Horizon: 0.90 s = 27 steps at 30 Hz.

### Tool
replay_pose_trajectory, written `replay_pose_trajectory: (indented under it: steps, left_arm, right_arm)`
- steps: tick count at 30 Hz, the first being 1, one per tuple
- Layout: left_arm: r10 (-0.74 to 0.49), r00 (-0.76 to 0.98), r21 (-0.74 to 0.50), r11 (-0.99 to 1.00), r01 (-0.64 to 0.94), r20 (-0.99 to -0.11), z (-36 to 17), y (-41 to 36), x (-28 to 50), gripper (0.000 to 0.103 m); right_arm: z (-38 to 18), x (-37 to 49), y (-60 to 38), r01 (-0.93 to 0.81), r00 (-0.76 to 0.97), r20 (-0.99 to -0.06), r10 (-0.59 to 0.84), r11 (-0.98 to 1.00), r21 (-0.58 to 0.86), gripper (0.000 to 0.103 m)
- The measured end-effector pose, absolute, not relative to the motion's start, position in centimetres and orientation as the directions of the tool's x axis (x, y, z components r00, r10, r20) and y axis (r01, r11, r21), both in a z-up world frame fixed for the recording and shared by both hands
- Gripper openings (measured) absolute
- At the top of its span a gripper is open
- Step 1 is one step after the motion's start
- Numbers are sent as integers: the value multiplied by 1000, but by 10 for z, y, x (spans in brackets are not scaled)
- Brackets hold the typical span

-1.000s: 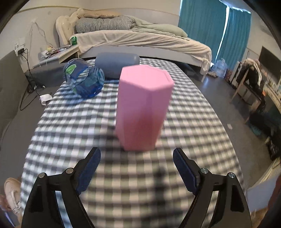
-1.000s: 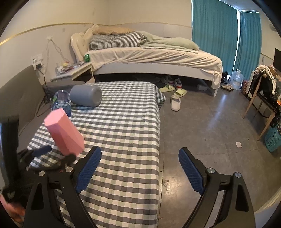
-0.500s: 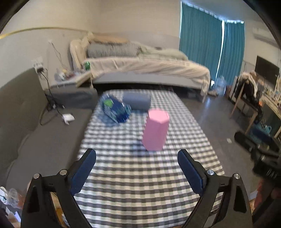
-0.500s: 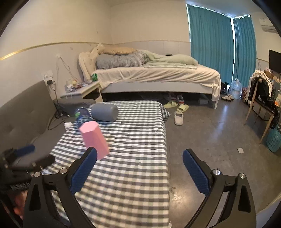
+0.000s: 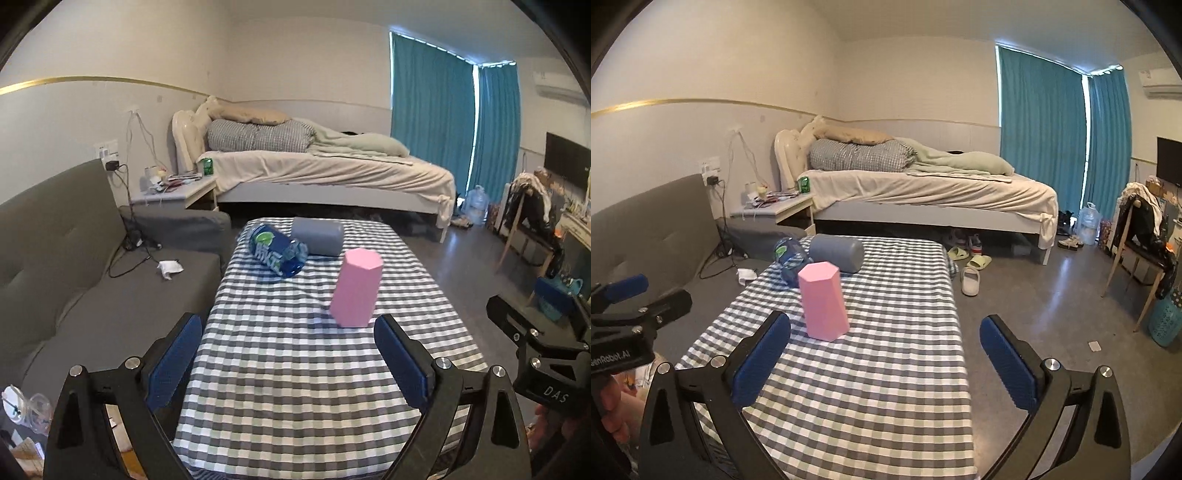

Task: Flip cup upside down

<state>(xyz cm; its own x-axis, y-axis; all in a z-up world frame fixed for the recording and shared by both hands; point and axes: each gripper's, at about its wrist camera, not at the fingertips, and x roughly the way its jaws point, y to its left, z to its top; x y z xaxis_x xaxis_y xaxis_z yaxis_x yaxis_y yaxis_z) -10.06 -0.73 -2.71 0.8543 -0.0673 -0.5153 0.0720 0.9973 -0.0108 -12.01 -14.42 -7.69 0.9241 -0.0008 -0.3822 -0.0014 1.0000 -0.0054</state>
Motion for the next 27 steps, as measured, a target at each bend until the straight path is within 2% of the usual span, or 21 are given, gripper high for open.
replay_pose_trajectory:
  steps: [4,13,27]
  left_arm:
    - [-69,853,-34,998,60,-517,-28,-5,-101,97]
    - [-61,852,-29,998,54,-520,-33,-7,-99,97]
    - [-83,840,-36,996,76,-536,-37,-11,-95,97]
  right_arm:
    - [-78,-118,-139,-6,927,-375,-10,999,-41,103]
    - [-75,-115,-152,3,930,-368,1,1000,11,103]
    - [-76,-113,-149,7,926,-379,-6,1000,2,103]
